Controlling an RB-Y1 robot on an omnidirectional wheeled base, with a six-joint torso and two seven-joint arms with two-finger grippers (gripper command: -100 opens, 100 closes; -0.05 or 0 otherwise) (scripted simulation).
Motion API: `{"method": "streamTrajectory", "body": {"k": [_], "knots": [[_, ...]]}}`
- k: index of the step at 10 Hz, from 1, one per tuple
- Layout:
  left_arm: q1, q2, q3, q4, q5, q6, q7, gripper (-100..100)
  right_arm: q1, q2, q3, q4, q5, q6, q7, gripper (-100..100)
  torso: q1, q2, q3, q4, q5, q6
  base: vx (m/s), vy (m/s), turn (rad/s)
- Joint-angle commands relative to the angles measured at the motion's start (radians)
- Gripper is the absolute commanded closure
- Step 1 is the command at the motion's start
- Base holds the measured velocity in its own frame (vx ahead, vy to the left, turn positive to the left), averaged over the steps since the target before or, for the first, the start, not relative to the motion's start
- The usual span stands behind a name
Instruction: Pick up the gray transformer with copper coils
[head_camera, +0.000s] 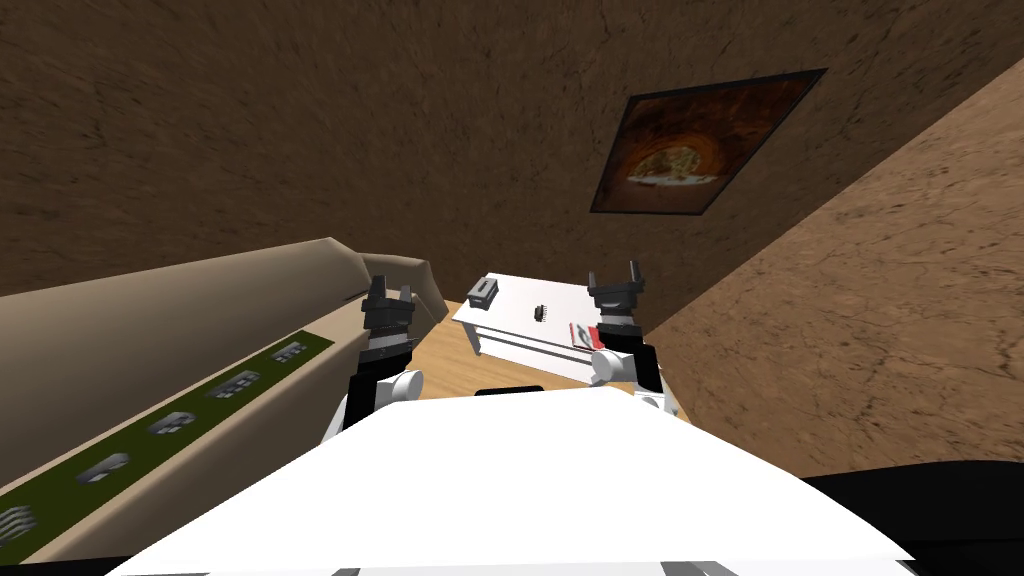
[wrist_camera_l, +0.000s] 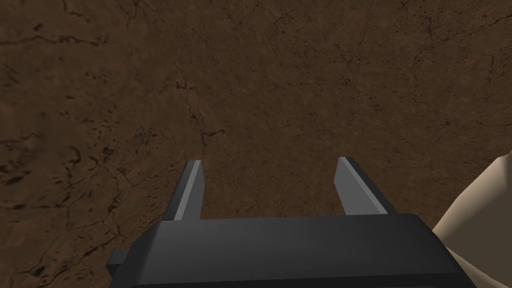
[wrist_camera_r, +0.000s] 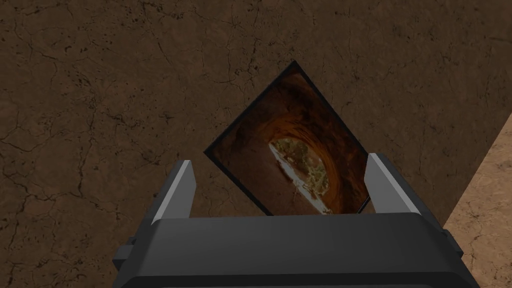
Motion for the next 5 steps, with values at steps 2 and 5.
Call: {"method": "streamTrajectory", "body": {"k": [2, 5], "knots": [[0.000, 0.000, 0.000, 0.000, 0.000, 0.000, 0.000, 0, -0.019, -0.005, 0.001, 0.036, -0.044, 0.002, -0.055, -100, 0.000, 0.000, 0.000, 0.000, 0.000, 0.000, 0.005, 0.036, -0.053], [0.000, 0.000, 0.000, 0.000, 0.000, 0.000, 0.000, 0, -0.054, -0.011, 0.001, 0.109, -0.124, 0.005, -0.140, -100, 0.000, 0.000, 0.000, 0.000, 0.000, 0.000, 0.004, 0.035, -0.059]]}}
